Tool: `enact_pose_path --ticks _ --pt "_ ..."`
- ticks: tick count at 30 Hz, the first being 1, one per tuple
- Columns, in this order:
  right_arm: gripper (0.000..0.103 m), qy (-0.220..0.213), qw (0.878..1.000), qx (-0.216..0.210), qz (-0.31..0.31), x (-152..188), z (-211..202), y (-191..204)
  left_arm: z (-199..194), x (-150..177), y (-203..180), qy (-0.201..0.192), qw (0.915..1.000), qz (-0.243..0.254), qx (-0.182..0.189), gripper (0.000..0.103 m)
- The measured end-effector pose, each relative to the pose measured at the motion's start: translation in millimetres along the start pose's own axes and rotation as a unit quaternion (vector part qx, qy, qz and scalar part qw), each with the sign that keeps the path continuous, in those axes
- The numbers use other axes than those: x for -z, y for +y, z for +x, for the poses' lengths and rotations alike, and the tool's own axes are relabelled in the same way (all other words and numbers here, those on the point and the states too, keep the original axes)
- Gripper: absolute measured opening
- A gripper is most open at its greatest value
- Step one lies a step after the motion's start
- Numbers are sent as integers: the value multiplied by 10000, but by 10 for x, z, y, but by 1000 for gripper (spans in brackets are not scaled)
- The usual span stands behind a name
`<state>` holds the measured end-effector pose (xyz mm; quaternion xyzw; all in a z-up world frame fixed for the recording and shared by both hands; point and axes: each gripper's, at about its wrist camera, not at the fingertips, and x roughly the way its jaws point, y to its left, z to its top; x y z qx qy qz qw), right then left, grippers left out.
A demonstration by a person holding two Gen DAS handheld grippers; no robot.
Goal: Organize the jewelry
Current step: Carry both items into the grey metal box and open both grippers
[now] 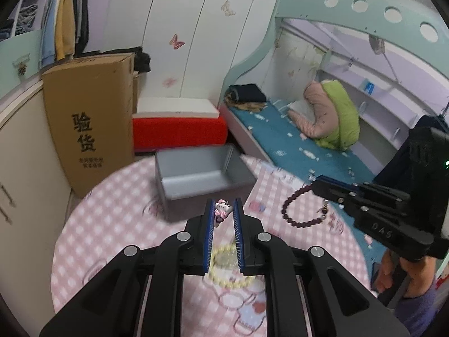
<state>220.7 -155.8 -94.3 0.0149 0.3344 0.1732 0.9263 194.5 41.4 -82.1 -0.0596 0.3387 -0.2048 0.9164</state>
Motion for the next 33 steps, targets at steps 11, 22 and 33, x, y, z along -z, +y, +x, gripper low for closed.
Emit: enact_pose_path --ticks 11,22,33 --pt "8 -118 9995 -279 135 -658 560 51 567 -583 201 277 9995 -150 -68 12" --pt "8 595 9974 -310 247 -453 1366 47 1347 -310 345 1144 9921 -52 -519 12" --pt "9 847 9951 -284 425 -277 1586 -25 1466 -246 391 1238 9902 -2 -650 13"
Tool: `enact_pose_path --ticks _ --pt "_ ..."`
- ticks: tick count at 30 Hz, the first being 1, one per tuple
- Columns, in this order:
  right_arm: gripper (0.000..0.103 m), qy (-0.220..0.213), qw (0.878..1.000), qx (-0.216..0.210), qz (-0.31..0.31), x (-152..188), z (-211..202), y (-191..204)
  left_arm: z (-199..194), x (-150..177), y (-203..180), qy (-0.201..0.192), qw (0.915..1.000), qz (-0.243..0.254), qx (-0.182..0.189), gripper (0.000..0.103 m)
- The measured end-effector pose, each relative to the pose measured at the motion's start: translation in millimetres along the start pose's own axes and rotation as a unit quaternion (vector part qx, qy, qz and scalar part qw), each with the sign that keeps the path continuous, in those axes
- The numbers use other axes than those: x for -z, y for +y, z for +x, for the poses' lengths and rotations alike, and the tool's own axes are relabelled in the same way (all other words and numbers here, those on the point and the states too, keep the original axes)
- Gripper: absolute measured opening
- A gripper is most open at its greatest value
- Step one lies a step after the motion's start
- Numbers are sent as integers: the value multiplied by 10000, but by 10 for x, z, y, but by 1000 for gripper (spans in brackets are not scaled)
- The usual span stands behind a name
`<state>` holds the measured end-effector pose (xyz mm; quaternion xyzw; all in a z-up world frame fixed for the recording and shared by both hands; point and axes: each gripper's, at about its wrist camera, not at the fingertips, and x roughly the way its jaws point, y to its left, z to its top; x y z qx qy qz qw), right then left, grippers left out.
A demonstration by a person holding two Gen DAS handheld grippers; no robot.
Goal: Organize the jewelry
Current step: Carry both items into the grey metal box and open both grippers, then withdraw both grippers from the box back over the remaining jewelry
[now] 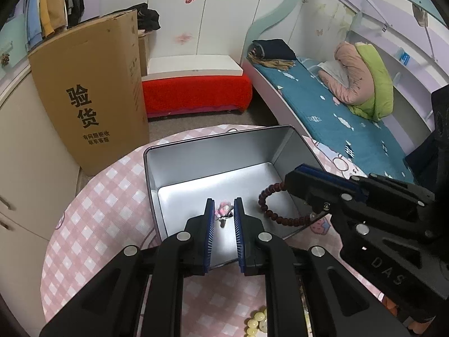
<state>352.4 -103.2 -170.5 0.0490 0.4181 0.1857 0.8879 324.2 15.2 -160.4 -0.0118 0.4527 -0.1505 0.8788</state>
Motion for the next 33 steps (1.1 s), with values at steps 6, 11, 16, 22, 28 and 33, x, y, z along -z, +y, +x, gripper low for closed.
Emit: enact_pose_path --ticks 6,11,16,22,28,33 --pt "11 12 10000 -27 57 31 -6 -21 -4 -12 -26 -28 10000 57 -33 26" --pt "11 -82 9998 -19 162 43 -111 -88 -82 -25 0 -156 9998 1 -146 44" --pt "11 -255 9994 -72 219 45 -303 -97 -305 1 -29 -449 9986 6 -270 57" --pt "11 -550 9984 1 111 75 -712 -52 -732 117 -38 -941 9946 -125 -425 66" --pt "15 -830 9961 287 -59 252 -1134 -5 -1063 389 -53 -1279 9893 -247 -659 71" --pt "57 -948 9937 584 -137 540 -1362 -36 -1115 693 -65 -1188 9898 -337 -711 72"
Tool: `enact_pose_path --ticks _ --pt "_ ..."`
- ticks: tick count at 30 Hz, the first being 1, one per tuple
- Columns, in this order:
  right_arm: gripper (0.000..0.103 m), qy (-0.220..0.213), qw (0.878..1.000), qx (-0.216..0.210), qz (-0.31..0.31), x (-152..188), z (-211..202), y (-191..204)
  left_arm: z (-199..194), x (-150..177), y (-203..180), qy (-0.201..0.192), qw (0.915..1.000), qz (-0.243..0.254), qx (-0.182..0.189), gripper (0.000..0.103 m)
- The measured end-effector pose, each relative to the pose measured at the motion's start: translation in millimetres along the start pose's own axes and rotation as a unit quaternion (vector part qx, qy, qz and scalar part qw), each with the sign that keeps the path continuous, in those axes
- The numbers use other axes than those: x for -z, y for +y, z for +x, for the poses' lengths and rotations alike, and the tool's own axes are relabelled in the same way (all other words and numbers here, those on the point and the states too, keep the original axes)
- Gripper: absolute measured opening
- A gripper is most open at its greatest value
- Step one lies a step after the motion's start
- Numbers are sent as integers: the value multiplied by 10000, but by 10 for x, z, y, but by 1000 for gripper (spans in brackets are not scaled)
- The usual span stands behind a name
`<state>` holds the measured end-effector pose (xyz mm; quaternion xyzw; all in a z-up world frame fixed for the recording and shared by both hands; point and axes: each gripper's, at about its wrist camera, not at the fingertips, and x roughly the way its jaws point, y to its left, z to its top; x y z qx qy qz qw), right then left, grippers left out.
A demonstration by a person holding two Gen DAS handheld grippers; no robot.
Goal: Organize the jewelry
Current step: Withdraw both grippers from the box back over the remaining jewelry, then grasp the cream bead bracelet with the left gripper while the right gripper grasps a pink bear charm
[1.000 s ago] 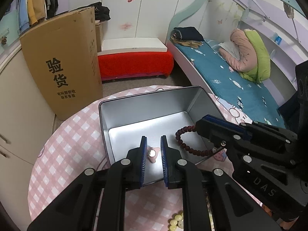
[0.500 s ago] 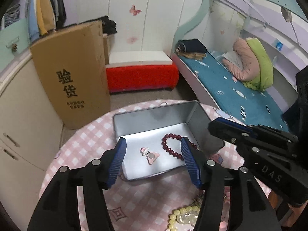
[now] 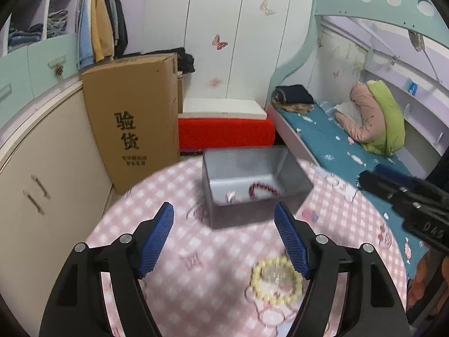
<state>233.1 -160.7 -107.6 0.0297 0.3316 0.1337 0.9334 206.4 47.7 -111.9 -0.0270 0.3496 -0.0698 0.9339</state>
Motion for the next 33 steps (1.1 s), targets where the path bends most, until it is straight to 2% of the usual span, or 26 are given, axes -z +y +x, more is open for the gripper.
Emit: enact_pose_path --ticks 9,15,24,33 --pt "61 340 9991 194 156 537 -30 -184 184 541 -159 704 9974 -47 175 72" --pt "61 562 9976 252 301 800 46 -287 290 735 -257 953 9953 -22 153 72" --pt "61 718 9965 277 334 948 124 -334 485 849 -304 1208 9927 -37 5 72" --pt "61 832 9957 272 294 1001 214 -329 542 843 -318 1151 9929 147 -270 71"
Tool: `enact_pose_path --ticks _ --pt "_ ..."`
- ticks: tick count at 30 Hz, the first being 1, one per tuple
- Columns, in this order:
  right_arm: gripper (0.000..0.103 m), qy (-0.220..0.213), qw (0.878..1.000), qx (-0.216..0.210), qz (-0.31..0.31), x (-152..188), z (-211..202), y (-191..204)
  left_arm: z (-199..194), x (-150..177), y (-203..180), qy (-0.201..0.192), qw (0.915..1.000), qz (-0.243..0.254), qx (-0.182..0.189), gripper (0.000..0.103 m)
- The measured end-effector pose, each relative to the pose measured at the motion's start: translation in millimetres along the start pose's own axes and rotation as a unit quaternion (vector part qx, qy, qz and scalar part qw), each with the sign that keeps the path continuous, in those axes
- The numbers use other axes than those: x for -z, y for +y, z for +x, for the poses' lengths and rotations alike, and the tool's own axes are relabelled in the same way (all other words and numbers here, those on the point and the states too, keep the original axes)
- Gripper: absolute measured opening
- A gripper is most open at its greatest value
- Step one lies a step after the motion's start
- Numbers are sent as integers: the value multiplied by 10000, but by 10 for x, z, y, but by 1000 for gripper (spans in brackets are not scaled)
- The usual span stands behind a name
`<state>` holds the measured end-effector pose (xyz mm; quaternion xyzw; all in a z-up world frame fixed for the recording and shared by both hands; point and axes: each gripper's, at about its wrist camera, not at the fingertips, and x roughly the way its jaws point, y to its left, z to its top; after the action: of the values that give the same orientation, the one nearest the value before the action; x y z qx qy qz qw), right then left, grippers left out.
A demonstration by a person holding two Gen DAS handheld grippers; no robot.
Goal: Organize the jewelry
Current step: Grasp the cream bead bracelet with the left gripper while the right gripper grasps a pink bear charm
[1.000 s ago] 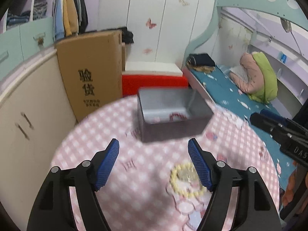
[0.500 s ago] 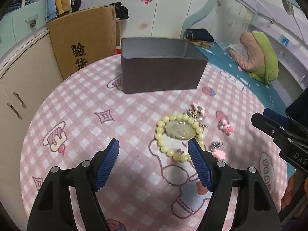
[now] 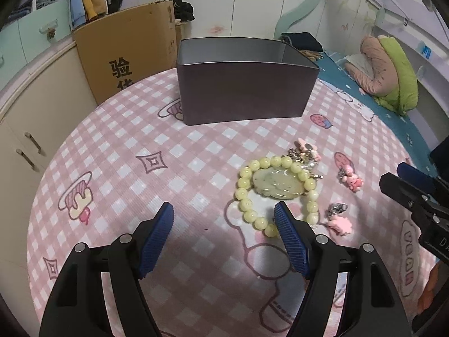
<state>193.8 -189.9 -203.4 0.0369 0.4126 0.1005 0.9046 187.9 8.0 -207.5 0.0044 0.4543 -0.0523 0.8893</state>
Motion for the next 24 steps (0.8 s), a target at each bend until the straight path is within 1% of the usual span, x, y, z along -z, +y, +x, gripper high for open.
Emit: enact_pose_path --ticks 2,3,4,5,6,8,10,11,12,16,20,24 --pt "61 21 10000 -6 -25 3 27 15 6 -6 1 -6 10000 38 9 71" --pt "61 33 10000 -3 -43 4 40 27 1 -3 -2 -11 10000 64 -15 65" --pt "61 42 10000 -7 -61 4 54 41 1 -2 -8 -30 9999 136 -92 56" --pt "61 55 9999 -14 -84 3 71 59 5 1 -13 -59 9996 220 -168 53" --pt "61 66 9999 -22 -105 -1 85 78 2 4 -9 -77 9996 259 -107 47" --pt "61 88 9999 -45 -141 2 111 110 0 3 -4 -80 9994 314 -90 39" --pt "61 105 9998 -58 -173 -2 133 138 -5 -1 2 -101 9993 358 -104 18" --pt "61 109 9997 -63 -191 -2 139 147 -4 -5 8 -101 9992 371 -136 12" --pt "61 113 9997 -61 -219 -2 148 161 -7 -6 18 -99 9991 380 -181 8" --pt "61 150 9994 -34 -318 -4 186 194 -24 -6 101 -109 9998 186 -15 8" --pt "61 203 9990 25 -406 -9 244 217 -124 -26 165 -198 9996 132 126 8" --pt "60 230 9987 25 -455 -23 290 248 -255 -68 197 -344 9992 105 169 8"
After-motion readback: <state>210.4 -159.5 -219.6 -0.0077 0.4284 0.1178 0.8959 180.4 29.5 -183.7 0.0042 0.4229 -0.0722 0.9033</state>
